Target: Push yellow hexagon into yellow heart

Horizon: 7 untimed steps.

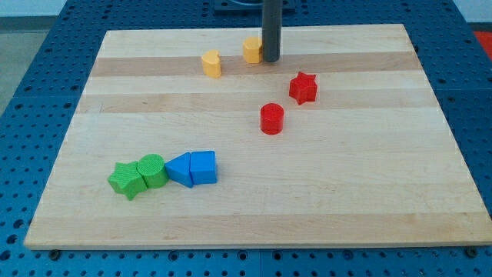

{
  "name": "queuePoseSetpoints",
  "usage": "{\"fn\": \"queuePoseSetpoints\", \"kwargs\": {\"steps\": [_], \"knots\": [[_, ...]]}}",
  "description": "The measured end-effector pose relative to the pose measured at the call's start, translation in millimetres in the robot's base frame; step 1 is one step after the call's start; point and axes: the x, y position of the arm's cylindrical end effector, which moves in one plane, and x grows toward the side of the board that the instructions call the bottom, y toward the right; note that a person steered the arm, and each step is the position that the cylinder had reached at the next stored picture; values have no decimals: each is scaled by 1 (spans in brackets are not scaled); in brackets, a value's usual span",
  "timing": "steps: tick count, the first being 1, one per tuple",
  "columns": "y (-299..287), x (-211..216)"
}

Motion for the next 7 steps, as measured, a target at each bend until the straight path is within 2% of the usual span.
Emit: {"fn": "queuePoseSetpoints", "kwargs": {"steps": [1,2,4,5,6,7], "knots": [[20,-35],[9,-67],[-64,-60],[-38,-73],[30,-80],[54,-64]]}}
